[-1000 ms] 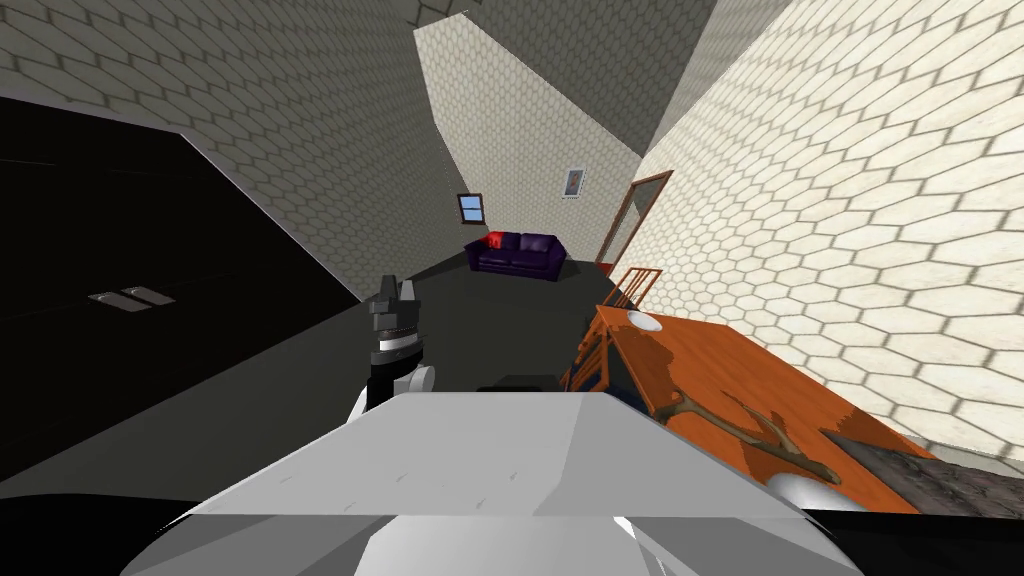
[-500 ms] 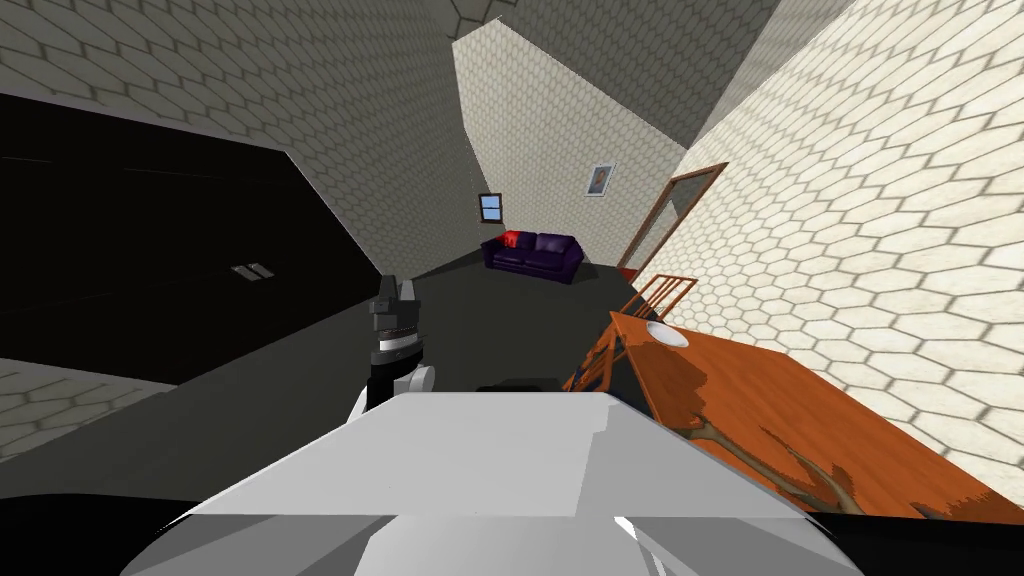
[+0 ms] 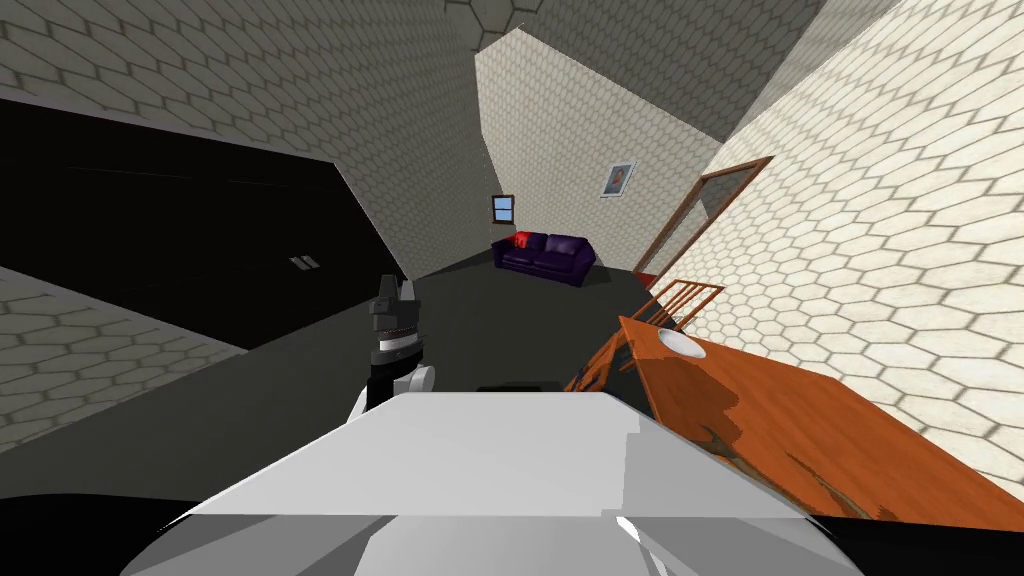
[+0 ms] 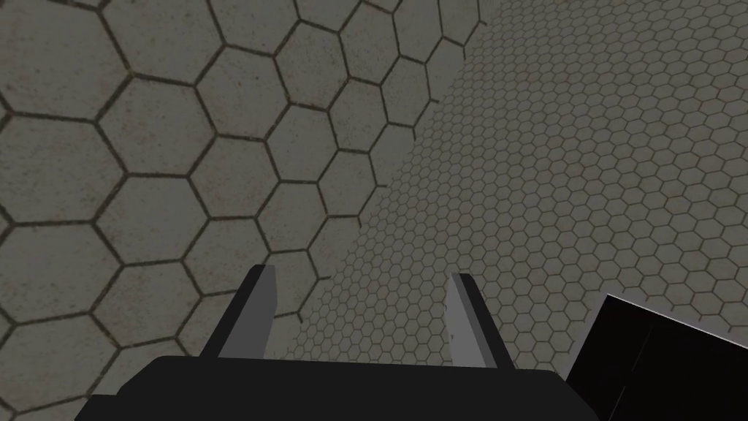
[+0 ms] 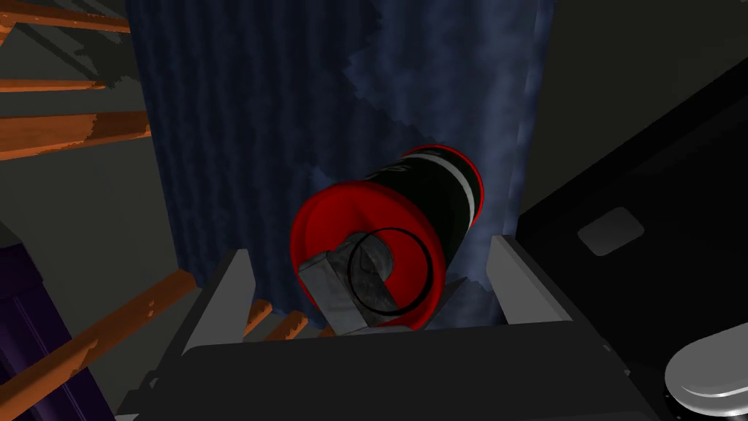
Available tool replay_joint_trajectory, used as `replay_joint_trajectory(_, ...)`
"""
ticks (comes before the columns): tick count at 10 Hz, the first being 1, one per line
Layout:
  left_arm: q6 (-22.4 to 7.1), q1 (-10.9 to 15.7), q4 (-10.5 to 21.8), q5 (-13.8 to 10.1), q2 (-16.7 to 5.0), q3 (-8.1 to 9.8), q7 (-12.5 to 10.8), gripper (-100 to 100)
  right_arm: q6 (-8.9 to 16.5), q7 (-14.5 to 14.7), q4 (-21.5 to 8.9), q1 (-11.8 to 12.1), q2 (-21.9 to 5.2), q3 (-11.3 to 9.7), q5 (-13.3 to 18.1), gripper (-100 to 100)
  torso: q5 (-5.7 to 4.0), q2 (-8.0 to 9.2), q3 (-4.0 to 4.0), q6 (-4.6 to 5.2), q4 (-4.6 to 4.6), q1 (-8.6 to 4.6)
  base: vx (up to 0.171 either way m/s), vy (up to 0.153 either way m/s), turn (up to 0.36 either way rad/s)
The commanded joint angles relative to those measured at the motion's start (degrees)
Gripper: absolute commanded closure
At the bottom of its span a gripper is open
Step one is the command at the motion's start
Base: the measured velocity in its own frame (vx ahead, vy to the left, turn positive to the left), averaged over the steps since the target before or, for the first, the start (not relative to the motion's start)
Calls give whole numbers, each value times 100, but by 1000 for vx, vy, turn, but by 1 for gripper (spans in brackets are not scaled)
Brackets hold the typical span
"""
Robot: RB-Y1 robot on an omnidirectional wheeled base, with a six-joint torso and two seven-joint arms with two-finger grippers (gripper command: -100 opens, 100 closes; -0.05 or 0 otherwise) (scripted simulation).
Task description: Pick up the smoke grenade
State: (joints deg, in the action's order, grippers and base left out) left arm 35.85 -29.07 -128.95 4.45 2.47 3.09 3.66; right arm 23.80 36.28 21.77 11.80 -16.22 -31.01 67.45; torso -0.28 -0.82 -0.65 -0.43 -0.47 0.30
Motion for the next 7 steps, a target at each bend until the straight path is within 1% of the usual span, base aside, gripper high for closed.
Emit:
replay_joint_trajectory(1, 0, 0, 0, 0, 0, 0, 0, 0, 124, -142, -127, -50, 96, -121, -168, -100, 0, 0, 0, 0, 0, 0, -53, -12, 265)
replay_joint_trajectory(2, 0, 1, 0, 0, 0, -1, 0, 0, 242, -344, -273, -107, 188, -249, -296, -100, 0, 1, 1, -6, 1, 1, -92, -52, 378)
replay_joint_trajectory(3, 0, 2, 0, 0, 0, 0, 0, 0, 242, -339, -273, -107, 188, -249, -296, -100, -1, 13, 7, -4, 2, -12, -74, -52, 129)
replay_joint_trajectory(4, 0, 0, 0, 0, 0, 0, 0, 0, 242, -345, -273, -107, 188, -249, -296, -100, -2, 9, 5, 0, 2, -13, -36, -18, -11)
replay_joint_trajectory(5, 0, 0, 0, 0, 0, 0, 0, 0, 359, -548, -418, -164, 280, -377, -424, -100, -1, -1, -1, 0, 0, -3, -58, -10, 261)
replay_joint_trajectory(6, 0, 1, 0, 0, 0, -1, 0, 0, 359, -548, -418, -164, 280, -377, -424, -100, 0, 1, 0, -5, 0, 0, -53, -18, 151)
replay_joint_trajectory(7, 0, 0, 0, 0, 0, 0, 0, 0, 359, -594, -431, -164, 280, -377, -424, -100, 0, 0, 0, 0, 0, -2, -23, -13, -23)
